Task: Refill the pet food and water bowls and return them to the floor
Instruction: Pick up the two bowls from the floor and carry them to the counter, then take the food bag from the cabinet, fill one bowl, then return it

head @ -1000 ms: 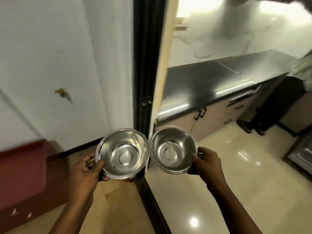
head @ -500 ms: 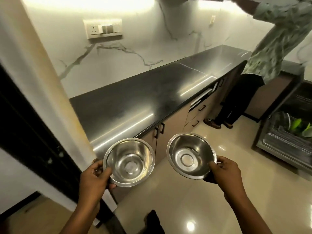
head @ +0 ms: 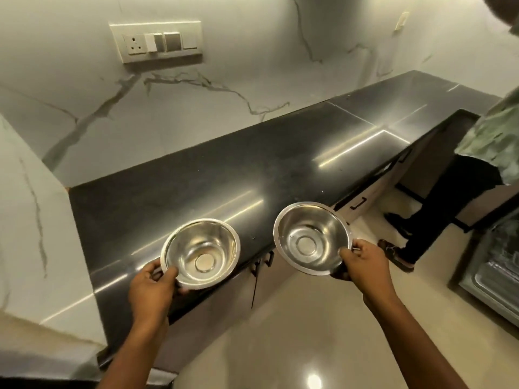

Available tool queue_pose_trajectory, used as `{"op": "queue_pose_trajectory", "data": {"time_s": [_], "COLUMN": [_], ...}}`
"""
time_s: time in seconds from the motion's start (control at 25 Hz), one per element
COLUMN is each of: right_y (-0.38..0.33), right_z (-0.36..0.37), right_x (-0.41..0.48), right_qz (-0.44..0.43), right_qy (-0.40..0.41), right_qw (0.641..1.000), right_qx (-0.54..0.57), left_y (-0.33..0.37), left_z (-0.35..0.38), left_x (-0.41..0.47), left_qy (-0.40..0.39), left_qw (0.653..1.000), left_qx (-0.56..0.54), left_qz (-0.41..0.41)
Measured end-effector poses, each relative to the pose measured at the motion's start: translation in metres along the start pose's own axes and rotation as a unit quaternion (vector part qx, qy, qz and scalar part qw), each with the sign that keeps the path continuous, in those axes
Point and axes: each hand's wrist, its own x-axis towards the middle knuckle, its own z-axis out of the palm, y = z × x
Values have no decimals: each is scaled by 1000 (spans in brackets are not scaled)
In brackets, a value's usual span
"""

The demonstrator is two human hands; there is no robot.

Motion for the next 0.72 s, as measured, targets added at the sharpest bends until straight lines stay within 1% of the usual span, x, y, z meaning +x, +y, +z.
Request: {"op": "queue_pose_trajectory", "data": {"time_s": [0.2,0.36,0.6,0.72], "right_y": [-13,-20,-29,-29], "right_z": [54,93,126,136], "right_x": [108,190,268,286], "right_qz": [-23,-19,-22,-33], "right_qy": [-81,-152,-228,-261], "right_qw": [996,987,969,958], "right_qx": [-27,-55,-97,-115], "left_y": [6,12,6,-4], "left_z": [52,89,129,140], "left_x": [32,45,49,47], "left_qy": [84,154,258,285], "left_qw": [996,987,962,953], "left_qx": [-16,-36,-64,-66], "left_qz": [-18,-20,-59,-83]}}
